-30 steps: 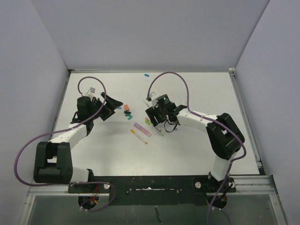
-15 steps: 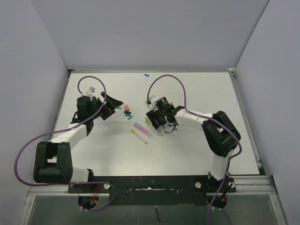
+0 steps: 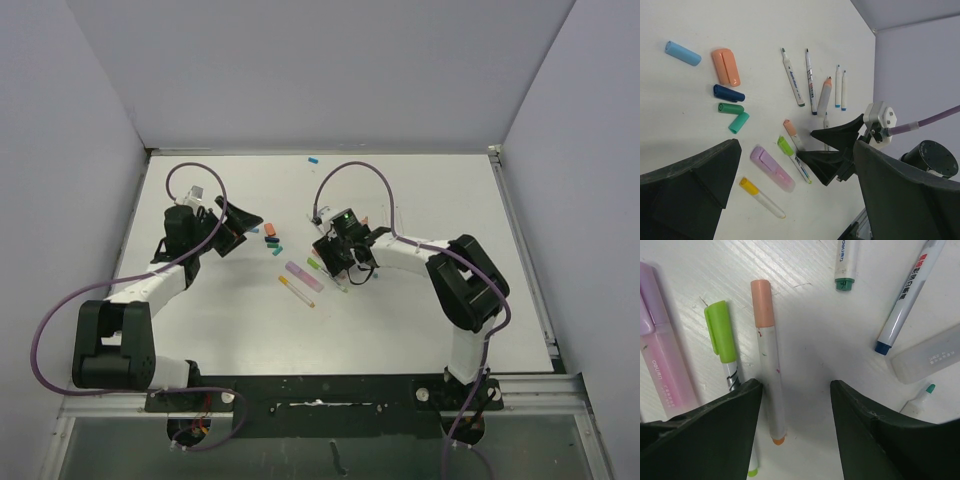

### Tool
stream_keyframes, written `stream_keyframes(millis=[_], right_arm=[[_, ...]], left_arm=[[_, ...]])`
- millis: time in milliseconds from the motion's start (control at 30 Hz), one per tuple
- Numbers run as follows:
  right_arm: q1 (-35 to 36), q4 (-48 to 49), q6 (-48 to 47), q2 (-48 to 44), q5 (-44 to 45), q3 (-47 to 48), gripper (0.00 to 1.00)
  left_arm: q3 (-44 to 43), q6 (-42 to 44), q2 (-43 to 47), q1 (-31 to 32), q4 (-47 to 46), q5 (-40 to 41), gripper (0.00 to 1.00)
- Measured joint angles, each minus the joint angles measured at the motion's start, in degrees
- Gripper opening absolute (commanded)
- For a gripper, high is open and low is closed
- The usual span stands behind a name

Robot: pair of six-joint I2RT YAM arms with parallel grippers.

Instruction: Open the pen caps

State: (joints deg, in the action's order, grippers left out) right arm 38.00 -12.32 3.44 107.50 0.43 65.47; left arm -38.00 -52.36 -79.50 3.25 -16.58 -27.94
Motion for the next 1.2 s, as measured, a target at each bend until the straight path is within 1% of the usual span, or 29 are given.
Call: stream_keyframes(millis=[67, 167, 500, 600, 733, 900, 1067, 1200], right_arm=[[0.0, 0.2, 0.1, 0.1, -0.2, 0.0, 0.54], [0.3, 0.2, 0.1, 0.1, -0.4, 0.0, 0.47], [0.3, 0.3, 0.2, 0.6, -1.6, 0.4, 0.08], [0.3, 0.1, 0.2, 0.9, -1.7, 1.1, 0.0], [0.3, 0.2, 0.2, 1.0, -1.7, 1.2, 0.0], [0.3, 1.0, 0.2, 0.0, -2.3, 0.7, 0.0], [0.3, 2.2, 0.5, -4.6, -5.1, 0.0, 0.0], [0.3, 4.1, 1.7, -8.2, -7.9, 0.0, 0.0]], left_arm=[[0.0, -0.1, 0.0, 0.0, 0.0, 0.0, 0.98], [0.0, -0.3, -0.2, 0.0, -0.2, 0.0, 0.98], [0.0, -1.3, -0.4, 0.1, -0.6, -0.4, 0.96], [0.0, -1.2, -0.4, 1.0, -0.6, -0.1, 0.94], [-0.2, -1.2, -0.8, 4.1, -0.6, 0.9, 0.92], [-1.7, -1.2, -4.0, 9.3, -0.7, 2.4, 0.89], [-3.3, -1.5, -8.1, 12.9, -1.5, 3.4, 0.86], [-4.5, -2.0, -10.5, 14.0, -2.6, 3.8, 0.84]])
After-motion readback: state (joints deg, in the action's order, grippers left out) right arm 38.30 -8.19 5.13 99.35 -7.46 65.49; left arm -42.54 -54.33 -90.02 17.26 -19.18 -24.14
